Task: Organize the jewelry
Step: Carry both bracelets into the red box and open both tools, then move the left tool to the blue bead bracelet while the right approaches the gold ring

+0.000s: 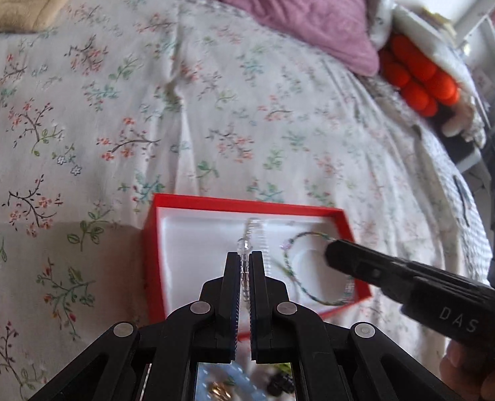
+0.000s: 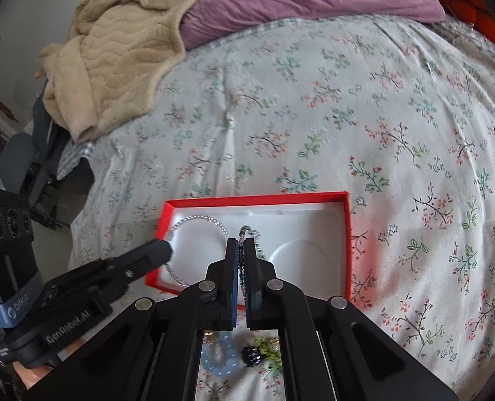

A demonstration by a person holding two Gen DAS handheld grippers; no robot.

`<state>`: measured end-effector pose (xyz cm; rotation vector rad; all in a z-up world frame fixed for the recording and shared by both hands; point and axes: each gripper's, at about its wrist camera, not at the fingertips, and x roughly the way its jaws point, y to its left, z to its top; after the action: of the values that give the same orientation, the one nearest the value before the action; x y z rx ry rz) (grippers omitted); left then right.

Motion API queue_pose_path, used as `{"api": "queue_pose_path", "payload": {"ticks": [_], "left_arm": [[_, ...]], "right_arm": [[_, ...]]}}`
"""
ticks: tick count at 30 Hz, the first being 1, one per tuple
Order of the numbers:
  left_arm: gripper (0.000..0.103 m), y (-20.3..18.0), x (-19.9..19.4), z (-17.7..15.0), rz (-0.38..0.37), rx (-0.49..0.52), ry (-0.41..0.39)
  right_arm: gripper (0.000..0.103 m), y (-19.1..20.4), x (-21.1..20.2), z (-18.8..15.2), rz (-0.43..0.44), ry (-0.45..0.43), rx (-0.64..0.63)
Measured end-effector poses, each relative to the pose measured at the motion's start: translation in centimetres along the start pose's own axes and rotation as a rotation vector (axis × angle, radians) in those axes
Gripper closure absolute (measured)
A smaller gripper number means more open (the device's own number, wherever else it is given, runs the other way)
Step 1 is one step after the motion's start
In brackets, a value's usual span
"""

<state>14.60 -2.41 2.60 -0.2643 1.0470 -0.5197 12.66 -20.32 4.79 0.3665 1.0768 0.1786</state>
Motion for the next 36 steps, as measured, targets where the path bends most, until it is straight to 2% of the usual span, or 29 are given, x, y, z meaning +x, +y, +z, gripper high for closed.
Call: {"api": "queue_pose_path", "payload": {"ticks": [8, 16, 17, 19, 20, 21, 22, 23, 24, 29, 33, 36], "left_arm": [[0.103, 0.9, 1.5, 0.2, 0.08, 0.014, 0.034], [0.102, 0.3, 1.4, 0.1, 0.133, 0.057, 0.027], [0.099, 0.3, 1.3, 0.0, 0.139, 0.059, 0.026], [0.086, 0.1, 1.0, 0.0, 0.145, 0.06, 0.02], [0.074, -0.1, 0.7, -0.1, 0.147, 0.061, 0.015], [0.066, -0.3, 0.4, -0.1, 0.146, 0.066, 0.01], [0.063, -0.5, 0.2, -0.2, 0.148, 0.07, 0.004], [0.059, -0.7, 0.0, -0.3, 0.15, 0.075, 0.0], [0.053, -0.8, -0.3, -0.5, 0.159, 0.08, -0.005], [0.029, -0.9, -1.8, -1.8, 0.217, 0.078, -0.025], [0.008, -0.4, -3.1, -3.5, 0.278, 0.054, -0.027], [0.004, -0.3, -3.7, -4.5, 0.329, 0.073, -0.019]], "right_arm": [[0.1, -2.0, 0.8, 0.4, -0.086, 0.017, 0.001], [0.099, -2.4, 0.8, 0.4, -0.085, -0.001, -0.006], [0.099, -2.4, 0.8, 0.5, -0.086, -0.002, -0.006], [0.097, -2.3, 0.8, 0.5, -0.091, 0.006, -0.008], [0.093, -2.4, 0.7, 0.5, -0.095, 0.008, -0.01], [0.081, -2.4, 0.6, 0.5, -0.099, 0.008, -0.013], [0.073, -2.5, 0.4, 0.5, -0.103, 0.006, -0.014], [0.06, -2.5, 0.2, 0.4, -0.104, -0.002, -0.012], [0.055, -2.6, -0.2, 0.4, -0.103, -0.012, -0.007], [0.053, -2.4, -1.9, -0.2, -0.095, -0.03, -0.013], [0.038, -2.0, -3.2, -1.2, -0.122, -0.049, -0.034], [0.033, -1.6, -3.8, -2.2, -0.151, -0.043, -0.053]]}}
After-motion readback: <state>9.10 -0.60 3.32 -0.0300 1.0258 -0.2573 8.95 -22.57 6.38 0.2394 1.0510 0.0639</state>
